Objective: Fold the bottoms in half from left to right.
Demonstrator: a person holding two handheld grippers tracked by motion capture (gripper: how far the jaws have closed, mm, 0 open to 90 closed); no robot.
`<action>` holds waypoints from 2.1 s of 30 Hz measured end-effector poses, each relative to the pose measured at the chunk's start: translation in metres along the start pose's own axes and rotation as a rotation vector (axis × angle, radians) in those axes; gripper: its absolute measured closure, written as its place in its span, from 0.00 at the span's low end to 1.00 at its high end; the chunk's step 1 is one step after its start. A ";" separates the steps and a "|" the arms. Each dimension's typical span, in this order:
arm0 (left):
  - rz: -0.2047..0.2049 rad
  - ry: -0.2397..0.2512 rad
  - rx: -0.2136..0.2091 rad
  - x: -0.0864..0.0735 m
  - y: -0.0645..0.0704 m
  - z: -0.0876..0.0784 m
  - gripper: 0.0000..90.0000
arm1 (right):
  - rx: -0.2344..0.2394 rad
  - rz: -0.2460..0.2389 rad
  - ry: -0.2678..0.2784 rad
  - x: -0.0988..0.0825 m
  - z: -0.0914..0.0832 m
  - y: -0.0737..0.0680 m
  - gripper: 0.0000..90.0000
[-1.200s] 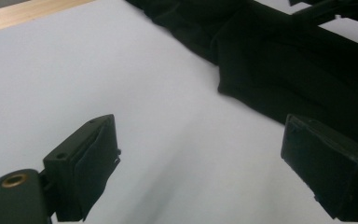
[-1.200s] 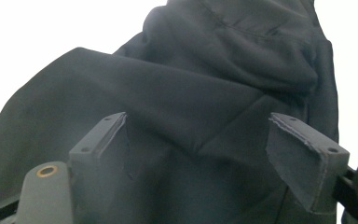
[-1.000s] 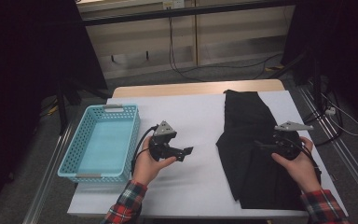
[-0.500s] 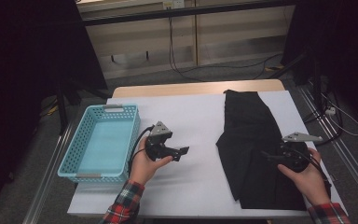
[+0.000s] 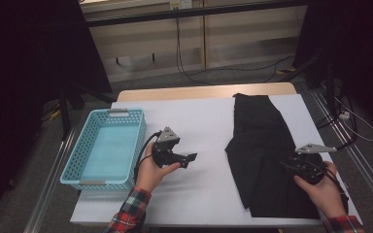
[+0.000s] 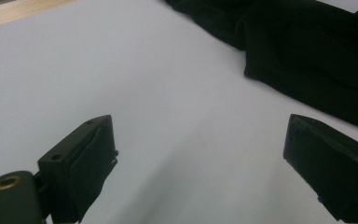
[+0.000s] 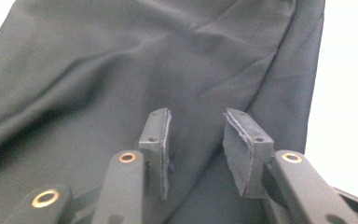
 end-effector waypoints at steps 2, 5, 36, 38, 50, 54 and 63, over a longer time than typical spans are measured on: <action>-0.002 0.002 -0.001 0.000 0.000 0.000 0.10 | -0.007 -0.001 -0.015 -0.002 0.000 0.001 0.74; 0.000 0.001 -0.001 0.001 0.000 -0.001 0.10 | 0.010 0.006 -0.022 -0.003 0.001 0.002 0.80; 0.008 -0.001 0.006 0.001 -0.001 -0.002 0.11 | 0.062 0.017 0.002 -0.016 -0.031 0.019 1.00; 0.002 -0.002 0.005 0.001 -0.001 -0.001 0.11 | 0.053 0.020 0.005 -0.017 -0.034 0.022 1.00; 0.009 -0.002 0.007 0.001 0.000 -0.001 0.11 | 0.033 -0.013 0.014 -0.014 -0.030 0.019 0.74; 0.019 -0.004 0.011 0.001 -0.001 -0.002 0.11 | 0.050 -0.019 0.020 -0.011 -0.028 0.011 0.66; 0.018 -0.001 0.013 0.001 -0.002 -0.002 0.11 | 0.099 -0.031 0.013 -0.013 -0.026 -0.004 0.68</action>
Point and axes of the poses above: each handheld gripper's, and its own axes: z roughly forward along the jaws, x roughly out of its top, y roughly to its right, the point moved 6 cm from there along z, roughly forward along the jaws, and after that the axes turned 11 degrees about x, right-handed, at the moved point
